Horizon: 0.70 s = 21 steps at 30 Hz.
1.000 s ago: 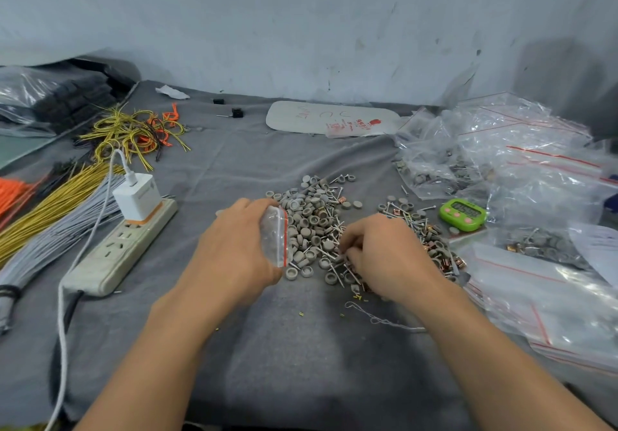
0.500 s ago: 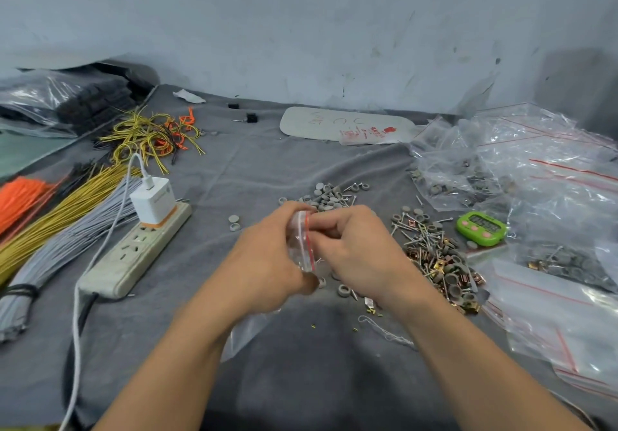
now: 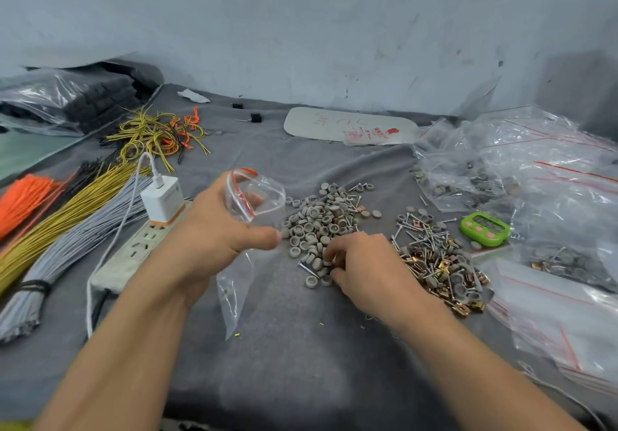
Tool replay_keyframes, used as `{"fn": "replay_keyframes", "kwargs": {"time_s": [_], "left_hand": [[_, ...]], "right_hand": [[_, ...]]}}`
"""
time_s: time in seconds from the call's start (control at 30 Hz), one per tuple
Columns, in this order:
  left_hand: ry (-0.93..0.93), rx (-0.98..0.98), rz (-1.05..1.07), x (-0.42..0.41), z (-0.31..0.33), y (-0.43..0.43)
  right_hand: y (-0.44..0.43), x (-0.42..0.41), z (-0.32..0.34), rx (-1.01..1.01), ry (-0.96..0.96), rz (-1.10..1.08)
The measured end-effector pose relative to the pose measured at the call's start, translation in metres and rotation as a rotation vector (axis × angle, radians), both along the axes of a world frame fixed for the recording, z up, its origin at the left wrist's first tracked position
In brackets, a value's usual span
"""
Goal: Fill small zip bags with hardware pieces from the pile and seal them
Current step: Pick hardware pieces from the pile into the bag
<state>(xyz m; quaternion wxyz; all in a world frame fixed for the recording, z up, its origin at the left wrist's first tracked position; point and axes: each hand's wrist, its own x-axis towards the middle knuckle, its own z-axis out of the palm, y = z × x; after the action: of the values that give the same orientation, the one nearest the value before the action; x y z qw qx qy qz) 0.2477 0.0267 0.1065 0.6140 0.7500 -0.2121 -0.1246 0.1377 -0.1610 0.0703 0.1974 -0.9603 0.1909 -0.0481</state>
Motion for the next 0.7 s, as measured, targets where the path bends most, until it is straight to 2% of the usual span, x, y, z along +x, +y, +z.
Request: {"fn": "replay_keyframes", "kwargs": {"time_s": [0.1, 0.2, 0.27, 0.43, 0.6, 0.67, 0.7], "left_hand": [[-0.158, 0.119, 0.111, 0.005, -0.005, 0.006], [-0.519, 0.544, 0.286, 0.007, -0.011, 0.004], [-0.641, 0.681, 0.282, 0.004, -0.018, -0.001], [-0.644, 0.756, 0.081, -0.002, -0.033, -0.022], [-0.644, 0.855, 0.039, -0.001, -0.036, -0.030], [-0.648, 0.844, 0.034, -0.002, -0.035, -0.030], [-0.653, 0.820, 0.029, -0.003, -0.035, -0.030]], "right_hand": [[0.001, -0.002, -0.004, -0.071, -0.012, -0.008], [-0.003, -0.004, -0.004, -0.192, 0.016, -0.017], [-0.008, -0.005, -0.003, -0.214, 0.019, -0.022], [-0.004, -0.002, 0.000, -0.050, -0.086, -0.044], [0.002, 0.003, 0.001, -0.125, -0.004, -0.024], [-0.002, 0.003, 0.007, -0.093, -0.080, -0.075], [-0.004, 0.003, 0.009, -0.012, -0.155, -0.095]]}}
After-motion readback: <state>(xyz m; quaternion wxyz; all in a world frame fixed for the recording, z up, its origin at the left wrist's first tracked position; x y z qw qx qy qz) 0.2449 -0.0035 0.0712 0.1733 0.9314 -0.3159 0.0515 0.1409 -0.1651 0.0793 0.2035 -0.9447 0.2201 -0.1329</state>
